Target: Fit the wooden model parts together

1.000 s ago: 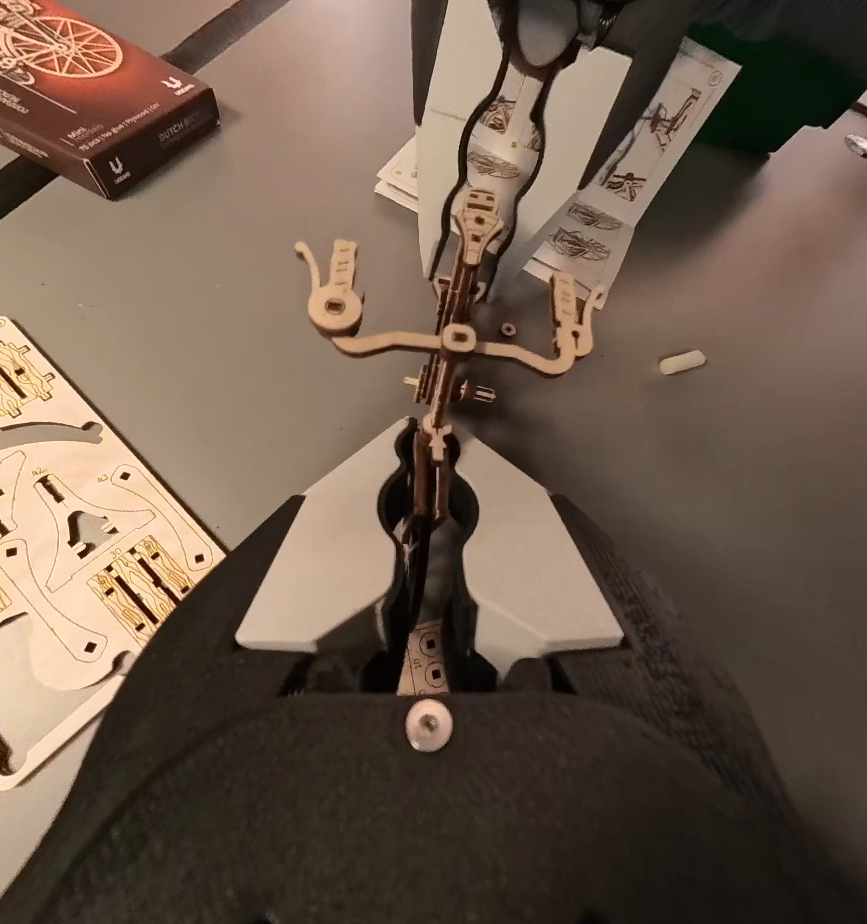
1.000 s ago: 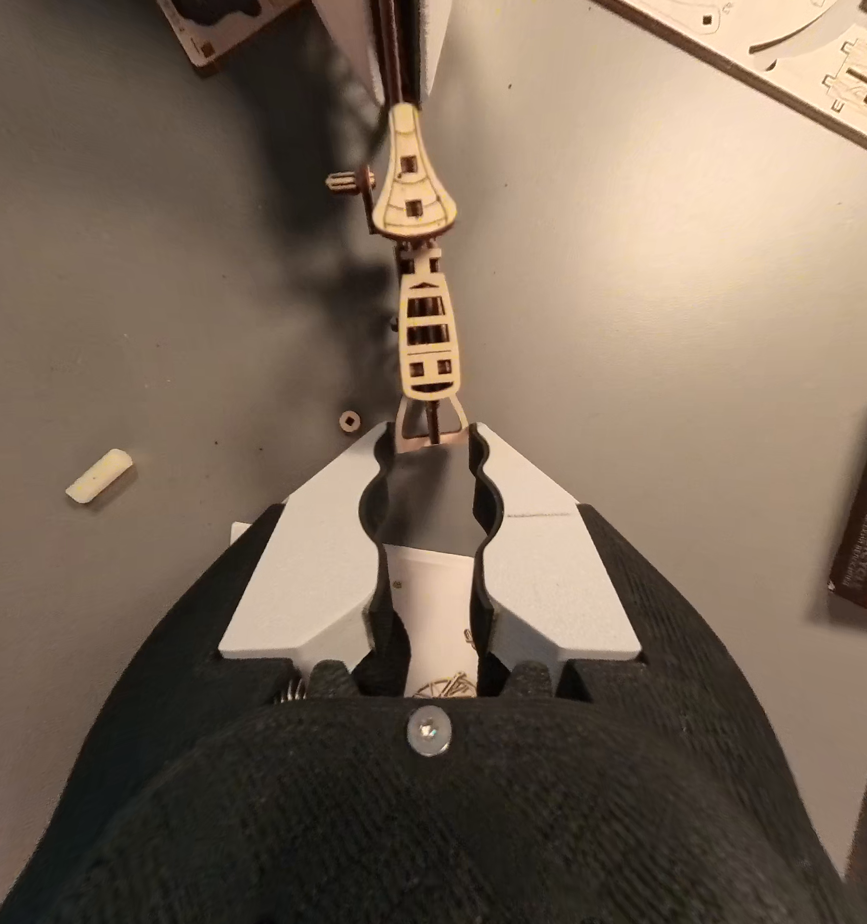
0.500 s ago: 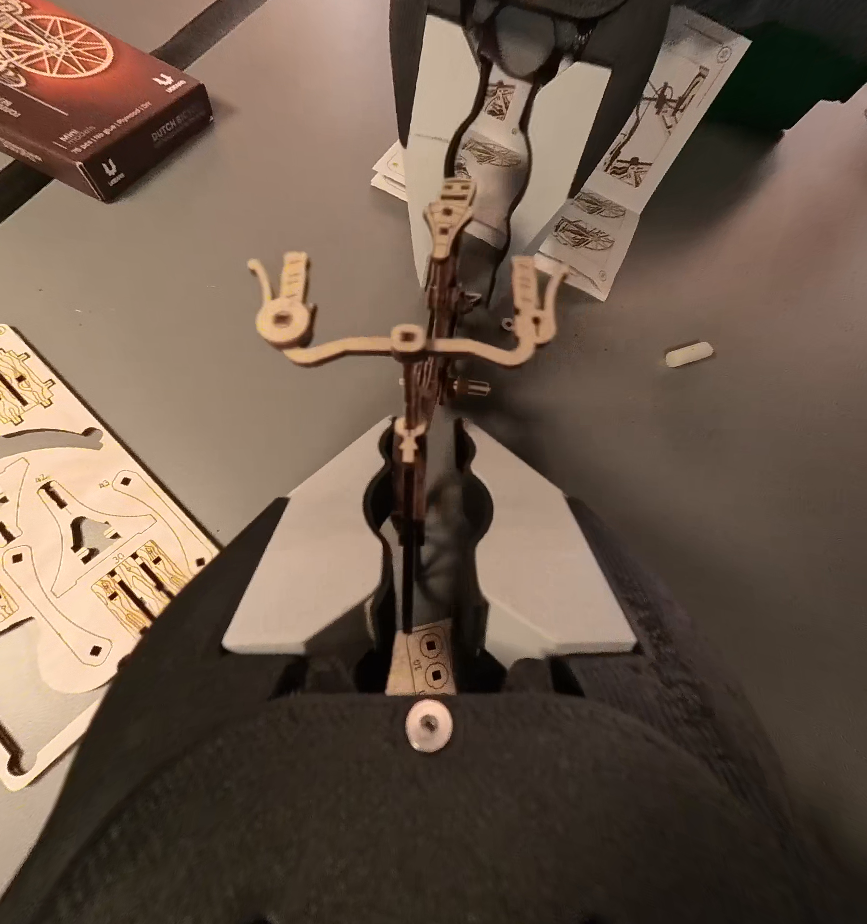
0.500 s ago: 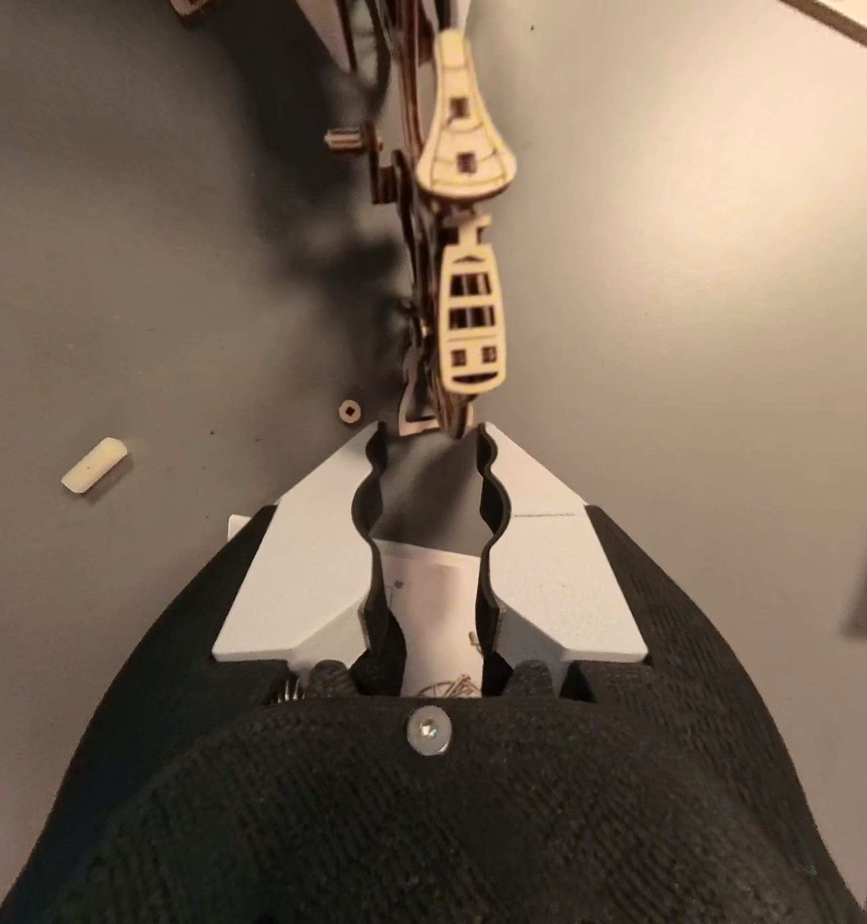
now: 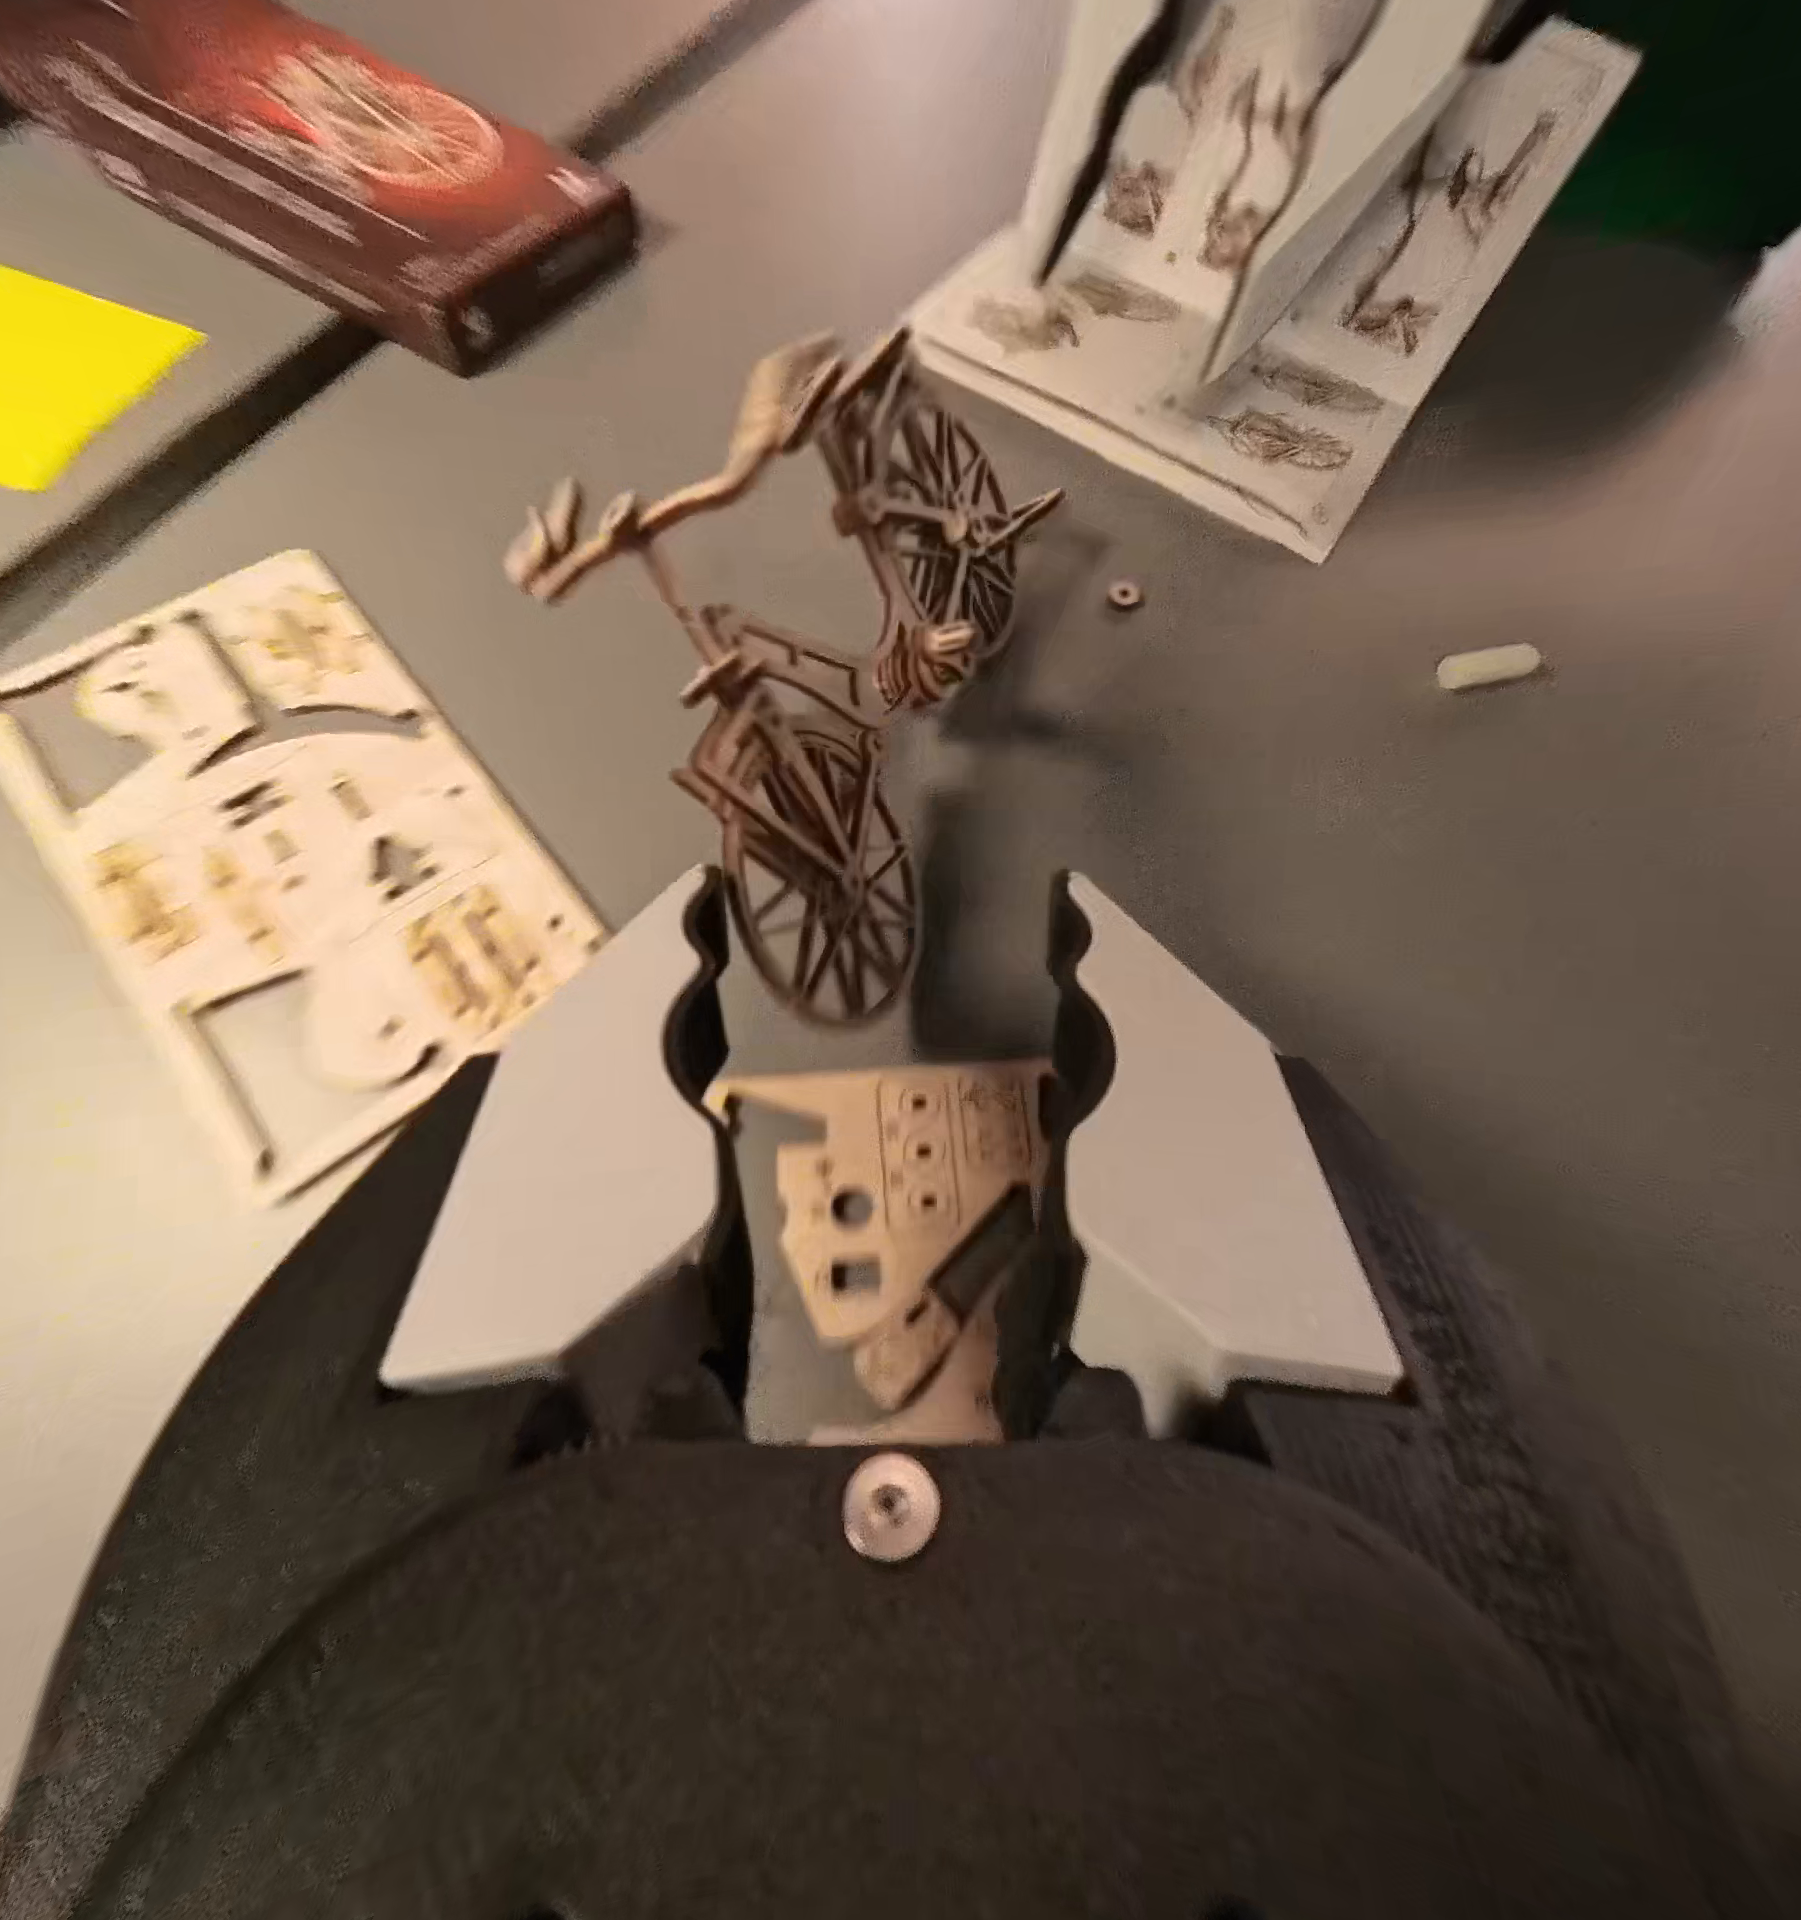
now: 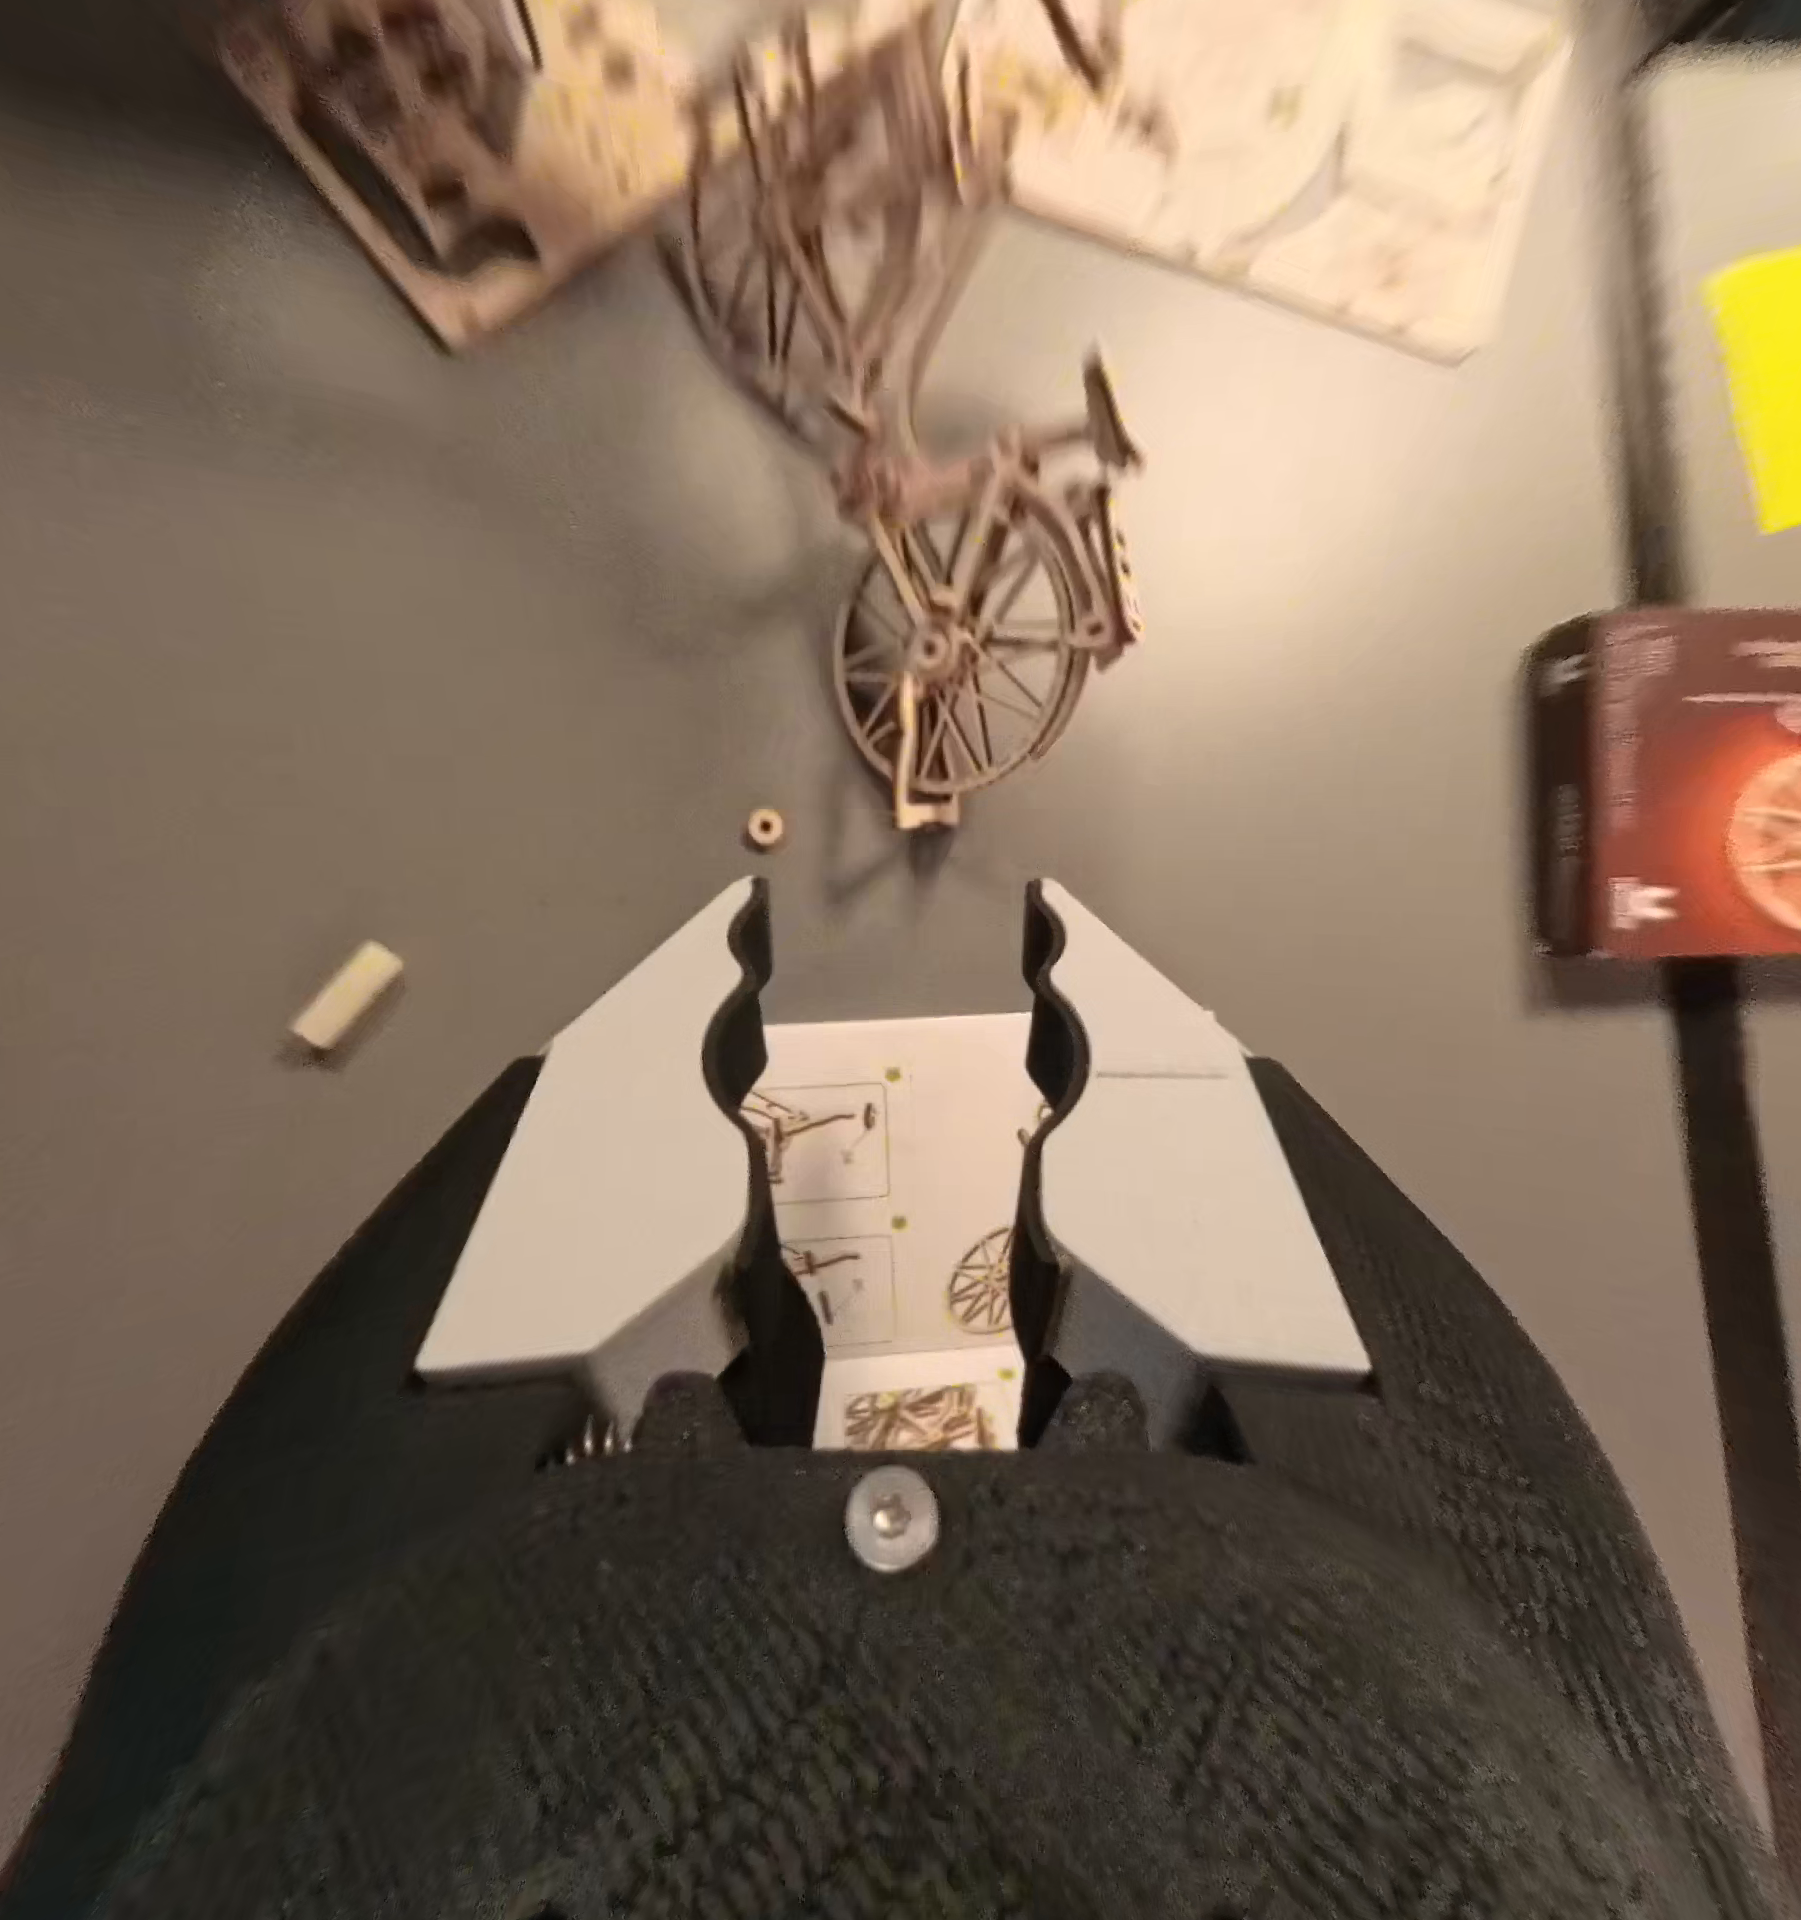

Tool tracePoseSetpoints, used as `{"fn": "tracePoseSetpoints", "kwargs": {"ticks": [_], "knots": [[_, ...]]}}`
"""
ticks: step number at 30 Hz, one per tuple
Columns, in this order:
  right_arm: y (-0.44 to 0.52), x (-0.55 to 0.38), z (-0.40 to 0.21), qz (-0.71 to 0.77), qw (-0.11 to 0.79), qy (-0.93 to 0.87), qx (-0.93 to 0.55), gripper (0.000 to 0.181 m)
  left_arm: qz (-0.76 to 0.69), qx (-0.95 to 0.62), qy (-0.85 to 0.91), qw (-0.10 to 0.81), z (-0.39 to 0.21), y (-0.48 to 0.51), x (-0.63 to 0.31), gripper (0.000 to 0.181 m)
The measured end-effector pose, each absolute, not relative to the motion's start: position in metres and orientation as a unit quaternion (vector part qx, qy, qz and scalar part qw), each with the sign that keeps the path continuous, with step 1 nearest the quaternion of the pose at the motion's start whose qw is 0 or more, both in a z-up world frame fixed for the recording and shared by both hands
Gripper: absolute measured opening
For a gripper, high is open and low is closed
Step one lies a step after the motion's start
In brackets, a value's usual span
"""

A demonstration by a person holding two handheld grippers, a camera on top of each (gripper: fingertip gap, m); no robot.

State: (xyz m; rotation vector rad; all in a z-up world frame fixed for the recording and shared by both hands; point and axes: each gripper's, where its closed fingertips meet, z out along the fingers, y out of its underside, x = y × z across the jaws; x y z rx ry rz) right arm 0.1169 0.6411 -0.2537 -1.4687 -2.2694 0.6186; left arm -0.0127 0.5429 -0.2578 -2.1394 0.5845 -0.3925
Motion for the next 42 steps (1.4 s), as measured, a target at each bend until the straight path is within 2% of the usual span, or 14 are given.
{"fn": "tracePoseSetpoints", "kwargs": {"ticks": [4,7,12,14,16,18,23,27,33,42], "knots": [[0.622,0.13,-0.212,0.306,0.29,-0.738,-0.527,0.046,-0.16,-0.838,0.188,0.486,-0.235,0.516,-0.037,0.057],[0.616,0.133,-0.203,0.3,0.376,-0.697,-0.531,0.052,-0.148,-0.823,0.15,0.528,-0.218,0.51,-0.041,0.06],[0.627,0.167,-0.137,0.19,0.704,-0.532,-0.43,0.05,-0.122,-0.676,0.027,0.726,-0.149,0.504,-0.02,0.061],[0.615,0.194,-0.118,0.182,0.79,-0.453,-0.372,0.047,-0.115,-0.621,0.031,0.775,-0.141,0.499,0.01,0.061],[0.614,0.214,-0.122,0.124,0.826,-0.426,-0.347,0.043,-0.103,-0.608,0.049,0.785,-0.147,0.504,0.038,0.061],[0.621,0.225,-0.133,0.095,0.828,-0.422,-0.357,0.04,-0.118,-0.609,0.067,0.782,-0.155,0.512,0.062,0.061],[0.645,0.246,-0.153,0.151,0.798,-0.382,-0.44,0.04,-0.131,-0.663,0.088,0.732,-0.193,0.539,0.086,0.06],[0.661,0.27,-0.178,0.149,0.757,-0.354,-0.528,0.04,-0.14,-0.666,0.068,0.729,-0.196,0.557,0.089,0.06],[0.661,0.289,-0.206,0.192,0.686,-0.301,-0.634,0.039,-0.09,-0.684,0.131,0.712,-0.205,0.604,0.106,0.057],[0.643,0.278,-0.22,0.182,0.645,-0.3,-0.678,0.026,-0.158,-0.659,0.149,0.72,-0.197,0.632,0.131,0.054]]}}
